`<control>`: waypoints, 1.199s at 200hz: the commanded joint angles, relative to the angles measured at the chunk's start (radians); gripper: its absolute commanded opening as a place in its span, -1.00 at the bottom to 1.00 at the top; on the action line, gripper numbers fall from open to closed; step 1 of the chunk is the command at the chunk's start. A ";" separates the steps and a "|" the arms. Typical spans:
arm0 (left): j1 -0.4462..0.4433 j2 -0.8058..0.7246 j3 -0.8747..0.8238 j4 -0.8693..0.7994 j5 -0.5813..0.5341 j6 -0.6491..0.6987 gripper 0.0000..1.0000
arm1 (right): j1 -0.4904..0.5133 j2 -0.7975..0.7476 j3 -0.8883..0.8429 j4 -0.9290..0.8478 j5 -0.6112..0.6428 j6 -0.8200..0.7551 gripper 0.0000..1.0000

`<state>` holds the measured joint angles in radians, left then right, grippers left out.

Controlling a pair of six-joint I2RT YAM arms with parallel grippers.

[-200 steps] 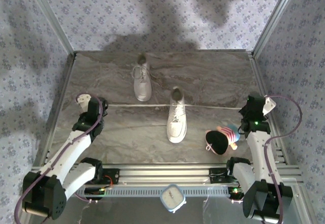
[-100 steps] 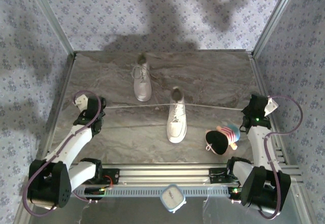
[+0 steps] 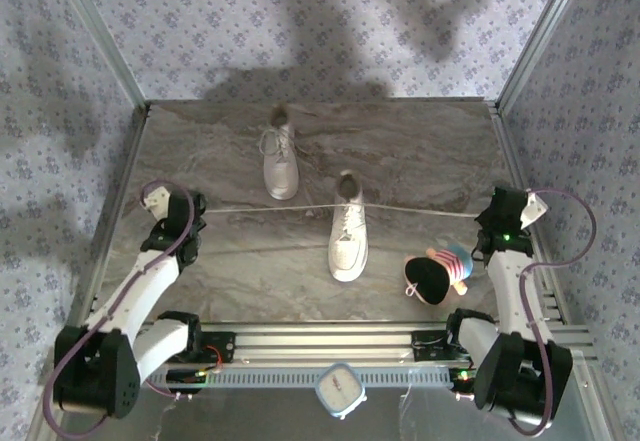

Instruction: Tie the shoes

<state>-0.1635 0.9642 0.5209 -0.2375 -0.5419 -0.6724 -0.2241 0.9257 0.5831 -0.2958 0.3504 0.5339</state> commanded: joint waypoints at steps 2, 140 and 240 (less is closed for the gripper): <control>-0.017 -0.141 -0.033 0.130 0.130 0.139 -1.00 | 0.107 -0.118 0.007 0.043 -0.003 -0.083 -1.00; -0.154 -0.295 0.038 0.307 0.599 0.419 -1.00 | 0.991 0.097 0.390 -0.099 -0.144 -0.674 -1.00; -0.226 -0.398 0.002 0.268 0.648 0.474 -1.00 | 1.046 0.513 0.715 0.009 -0.176 -0.696 -1.00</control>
<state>-0.3634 0.5915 0.5301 0.0257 0.0830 -0.2333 0.8173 1.3586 1.2224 -0.3161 0.1642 -0.1505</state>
